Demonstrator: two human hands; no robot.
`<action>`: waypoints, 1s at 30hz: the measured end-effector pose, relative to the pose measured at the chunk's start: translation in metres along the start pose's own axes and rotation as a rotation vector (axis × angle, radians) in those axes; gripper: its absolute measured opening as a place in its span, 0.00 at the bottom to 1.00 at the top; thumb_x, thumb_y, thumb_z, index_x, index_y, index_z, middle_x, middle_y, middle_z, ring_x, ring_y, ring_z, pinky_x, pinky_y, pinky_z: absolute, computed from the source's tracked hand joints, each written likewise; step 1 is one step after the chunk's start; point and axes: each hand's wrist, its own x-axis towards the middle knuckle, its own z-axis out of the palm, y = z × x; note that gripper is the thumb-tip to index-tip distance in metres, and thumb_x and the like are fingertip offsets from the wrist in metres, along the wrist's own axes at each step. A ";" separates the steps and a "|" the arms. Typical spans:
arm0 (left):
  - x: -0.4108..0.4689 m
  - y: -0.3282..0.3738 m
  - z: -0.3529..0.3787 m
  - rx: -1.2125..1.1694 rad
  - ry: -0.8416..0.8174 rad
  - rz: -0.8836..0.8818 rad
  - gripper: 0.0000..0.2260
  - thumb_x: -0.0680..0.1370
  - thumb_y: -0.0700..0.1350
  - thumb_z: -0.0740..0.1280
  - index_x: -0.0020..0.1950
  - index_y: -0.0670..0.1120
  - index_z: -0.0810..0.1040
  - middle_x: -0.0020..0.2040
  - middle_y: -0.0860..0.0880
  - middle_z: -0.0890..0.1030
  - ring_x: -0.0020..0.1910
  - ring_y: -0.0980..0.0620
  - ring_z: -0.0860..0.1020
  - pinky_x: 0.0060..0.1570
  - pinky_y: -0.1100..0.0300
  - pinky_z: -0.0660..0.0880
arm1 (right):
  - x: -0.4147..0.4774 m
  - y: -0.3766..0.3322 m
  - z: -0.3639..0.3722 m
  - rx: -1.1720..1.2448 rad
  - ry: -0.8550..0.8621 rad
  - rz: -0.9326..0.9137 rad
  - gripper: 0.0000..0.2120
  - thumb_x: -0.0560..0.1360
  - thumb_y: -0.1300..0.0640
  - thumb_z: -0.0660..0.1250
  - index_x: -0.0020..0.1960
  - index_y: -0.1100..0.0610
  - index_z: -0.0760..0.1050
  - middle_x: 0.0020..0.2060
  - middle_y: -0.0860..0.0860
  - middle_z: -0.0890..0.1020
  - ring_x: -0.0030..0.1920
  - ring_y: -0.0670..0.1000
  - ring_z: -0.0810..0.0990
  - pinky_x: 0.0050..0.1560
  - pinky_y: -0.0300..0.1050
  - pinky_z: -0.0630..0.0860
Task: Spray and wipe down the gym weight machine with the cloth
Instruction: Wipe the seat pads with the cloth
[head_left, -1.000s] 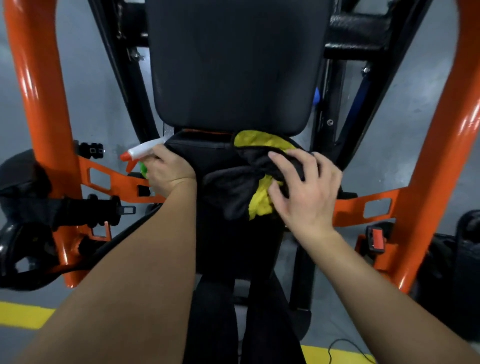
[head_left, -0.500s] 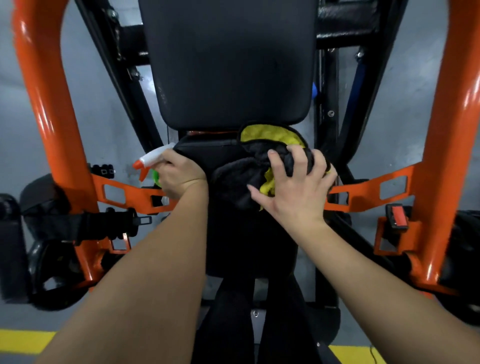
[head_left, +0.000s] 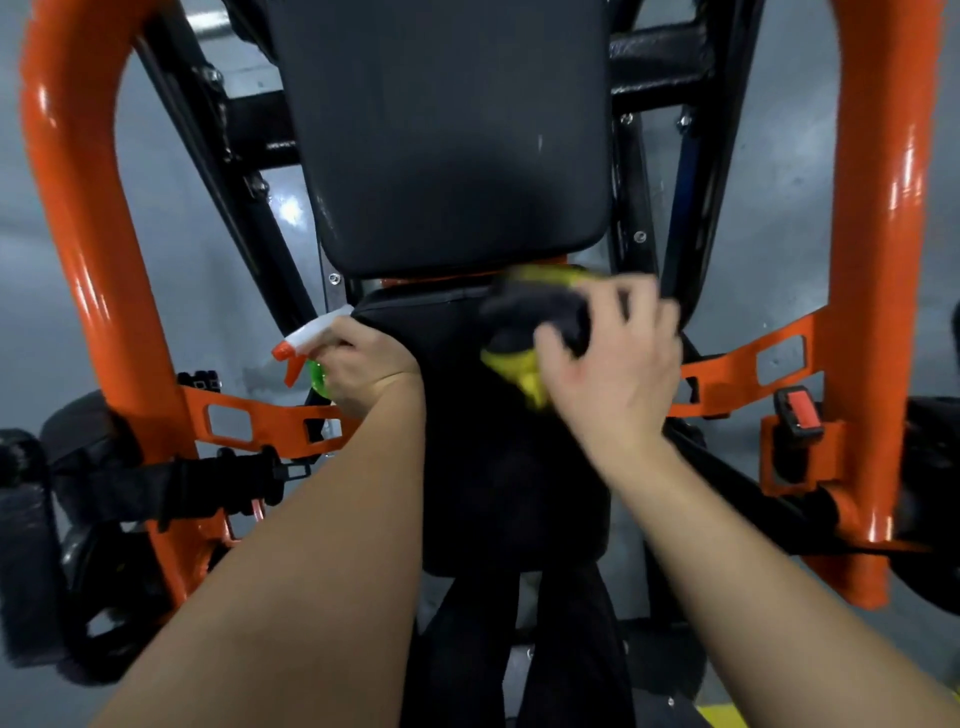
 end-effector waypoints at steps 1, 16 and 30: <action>0.000 0.000 0.000 -0.002 0.001 -0.003 0.24 0.86 0.53 0.47 0.73 0.41 0.69 0.63 0.39 0.79 0.65 0.38 0.75 0.61 0.50 0.69 | 0.021 -0.003 -0.006 0.009 0.012 0.031 0.22 0.70 0.40 0.65 0.58 0.51 0.78 0.57 0.54 0.76 0.54 0.62 0.75 0.47 0.56 0.74; -0.005 0.008 -0.005 0.000 -0.031 -0.056 0.23 0.86 0.52 0.49 0.73 0.41 0.70 0.65 0.38 0.78 0.65 0.37 0.74 0.59 0.52 0.67 | -0.084 0.005 0.040 -0.319 -0.502 -0.181 0.24 0.67 0.37 0.72 0.53 0.53 0.77 0.50 0.56 0.74 0.48 0.63 0.75 0.41 0.56 0.75; -0.009 0.015 -0.009 0.002 -0.031 -0.081 0.25 0.83 0.55 0.48 0.71 0.41 0.72 0.65 0.37 0.78 0.64 0.37 0.76 0.63 0.48 0.69 | 0.007 -0.016 0.031 -0.274 -0.109 -0.161 0.21 0.69 0.36 0.67 0.48 0.53 0.74 0.47 0.56 0.75 0.45 0.61 0.75 0.37 0.53 0.72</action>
